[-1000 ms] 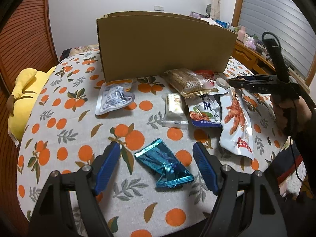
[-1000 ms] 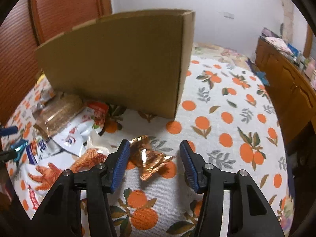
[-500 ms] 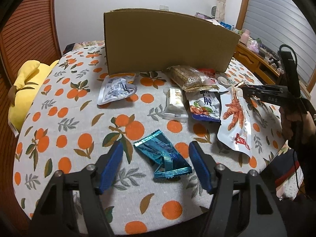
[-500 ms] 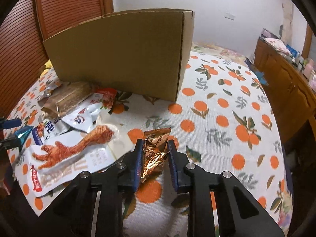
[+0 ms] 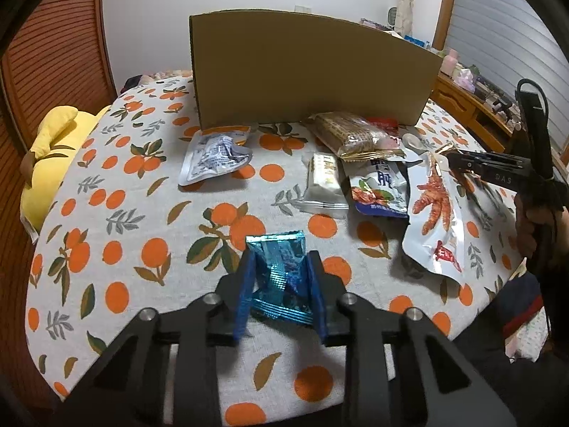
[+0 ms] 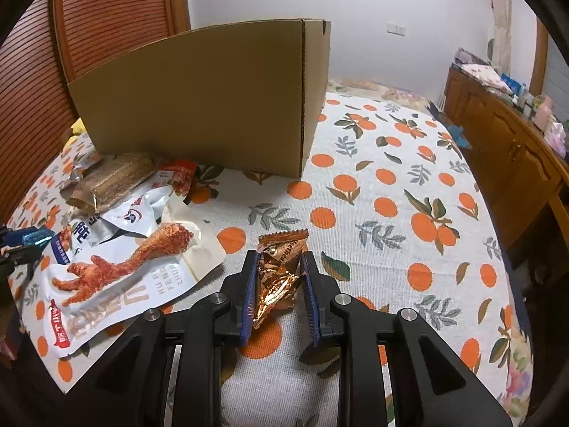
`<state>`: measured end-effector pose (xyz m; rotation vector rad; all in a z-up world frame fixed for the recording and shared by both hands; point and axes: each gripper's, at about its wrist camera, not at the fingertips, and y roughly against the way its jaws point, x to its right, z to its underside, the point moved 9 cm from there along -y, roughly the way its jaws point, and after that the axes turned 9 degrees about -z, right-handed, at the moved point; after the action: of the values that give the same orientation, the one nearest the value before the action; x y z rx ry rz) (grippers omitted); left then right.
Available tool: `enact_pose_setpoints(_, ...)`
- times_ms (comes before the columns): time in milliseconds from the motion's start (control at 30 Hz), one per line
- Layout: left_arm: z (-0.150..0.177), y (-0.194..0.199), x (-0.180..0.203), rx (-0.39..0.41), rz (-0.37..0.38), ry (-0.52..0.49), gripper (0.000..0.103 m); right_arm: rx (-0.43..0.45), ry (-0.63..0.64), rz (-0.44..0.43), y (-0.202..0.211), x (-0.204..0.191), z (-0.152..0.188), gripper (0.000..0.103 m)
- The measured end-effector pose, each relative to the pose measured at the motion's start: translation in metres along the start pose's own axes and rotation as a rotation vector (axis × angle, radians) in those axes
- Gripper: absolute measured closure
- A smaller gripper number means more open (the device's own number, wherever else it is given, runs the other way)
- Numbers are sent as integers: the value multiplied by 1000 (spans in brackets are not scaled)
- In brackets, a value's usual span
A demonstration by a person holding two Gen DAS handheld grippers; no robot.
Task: Organize snacks
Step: 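Carry both wrappers over the box and open both tools to release them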
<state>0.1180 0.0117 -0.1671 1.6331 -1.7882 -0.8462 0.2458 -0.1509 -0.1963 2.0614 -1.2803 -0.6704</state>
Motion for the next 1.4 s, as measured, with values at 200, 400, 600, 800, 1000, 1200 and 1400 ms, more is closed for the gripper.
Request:
enact_pose_setpoints(200, -3, 6, 3, 22, 12, 3, 82, 1, -1, 3, 0, 1, 0, 81)
enact_pose_setpoints(400, -17, 22, 7, 69, 25, -4, 82, 1, 2, 5, -1, 1, 0, 81)
enact_pose_setpoints(600, -37, 32, 10, 116, 35, -5, 82, 36, -8, 8, 5, 2, -2, 82)
enact_pose_setpoints(800, -60, 40, 15, 159, 38, -12, 82, 77, -5, 9, 12, 2, -5, 82)
enact_pose_setpoints(1000, -81, 46, 18, 194, 47, -16, 82, 107, 1, 20, 18, 1, -6, 82)
enact_pose_setpoints(1200, -104, 48, 20, 219, 56, -17, 82, 118, 14, 32, 20, 0, -7, 82)
enact_pose_setpoints(1400, -124, 52, 23, 243, 61, -27, 82, 103, 45, 39, 21, -4, -11, 82)
